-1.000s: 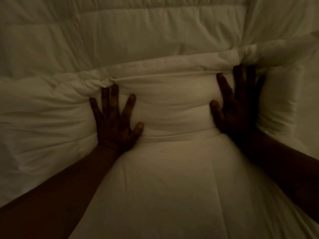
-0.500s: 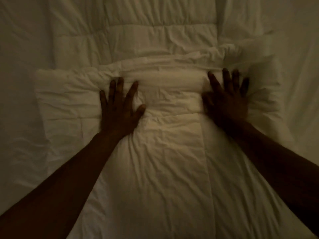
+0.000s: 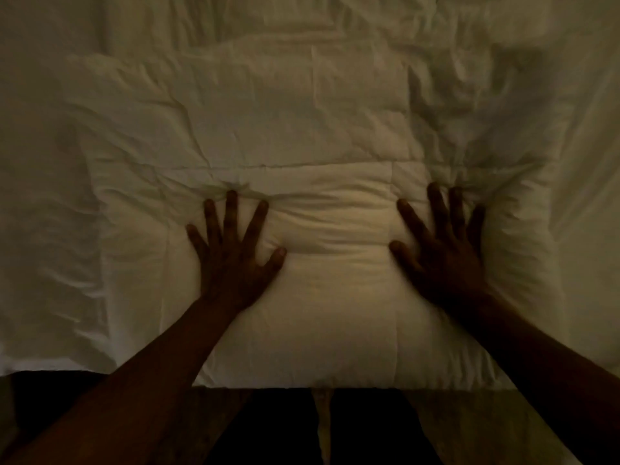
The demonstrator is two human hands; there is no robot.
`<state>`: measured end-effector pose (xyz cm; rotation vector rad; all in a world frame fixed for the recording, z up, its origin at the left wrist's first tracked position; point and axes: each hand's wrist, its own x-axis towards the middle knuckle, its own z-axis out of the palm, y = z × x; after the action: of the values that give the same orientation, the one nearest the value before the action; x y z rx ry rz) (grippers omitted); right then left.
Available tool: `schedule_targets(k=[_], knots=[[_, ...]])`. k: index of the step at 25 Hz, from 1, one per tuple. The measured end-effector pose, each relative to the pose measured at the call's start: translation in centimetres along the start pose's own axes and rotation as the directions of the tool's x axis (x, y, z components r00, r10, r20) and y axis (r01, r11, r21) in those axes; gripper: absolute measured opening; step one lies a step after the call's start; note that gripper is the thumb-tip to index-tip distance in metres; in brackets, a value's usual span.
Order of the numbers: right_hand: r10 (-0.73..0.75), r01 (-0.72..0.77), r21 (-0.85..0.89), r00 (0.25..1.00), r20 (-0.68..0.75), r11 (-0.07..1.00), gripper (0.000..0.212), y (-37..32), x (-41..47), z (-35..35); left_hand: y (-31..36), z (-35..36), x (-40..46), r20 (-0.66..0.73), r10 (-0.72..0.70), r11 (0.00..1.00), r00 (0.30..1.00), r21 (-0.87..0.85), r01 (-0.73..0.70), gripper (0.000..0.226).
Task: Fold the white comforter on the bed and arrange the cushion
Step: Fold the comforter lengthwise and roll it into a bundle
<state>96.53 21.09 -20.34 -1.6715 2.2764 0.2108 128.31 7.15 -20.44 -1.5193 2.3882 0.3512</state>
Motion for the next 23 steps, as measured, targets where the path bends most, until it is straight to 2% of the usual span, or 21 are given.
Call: schedule_targets(k=[6, 11, 14, 20, 23], knots=[[-0.039, 0.054, 0.083, 0.985, -0.169, 0.995, 0.068, 0.3, 2.3, 6.5, 0.2, 5.8, 2.0, -0.166, 0.046, 0.999, 0.985, 0.016, -0.044, 0.082], [-0.055, 0.089, 0.136, 0.970, -0.239, 0.987, 0.066, 0.2, 3.2, 8.3, -0.5, 7.6, 3.2, -0.182, 0.055, 0.998, 0.982, 0.020, -0.052, 0.082], [-0.032, 0.059, 0.125, 0.978, -0.206, 0.990, 0.066, -0.1, 2.8, 7.5, -0.1, 6.5, 2.7, -0.130, 0.032, 0.999, 0.991, 0.032, -0.028, 0.082], [0.076, -0.077, 0.066, 0.997, 0.011, 0.995, 0.066, -2.0, -0.1, 2.0, 0.2, 0.9, -1.2, 0.042, -0.062, 0.994, 0.997, -0.082, 0.065, 0.079], [0.179, -0.190, 0.230, 0.981, 0.071, 0.954, 0.059, -3.8, -3.7, -0.5, 0.3, -1.5, -5.4, 0.075, -0.119, 0.961, 0.990, -0.243, 0.134, 0.072]])
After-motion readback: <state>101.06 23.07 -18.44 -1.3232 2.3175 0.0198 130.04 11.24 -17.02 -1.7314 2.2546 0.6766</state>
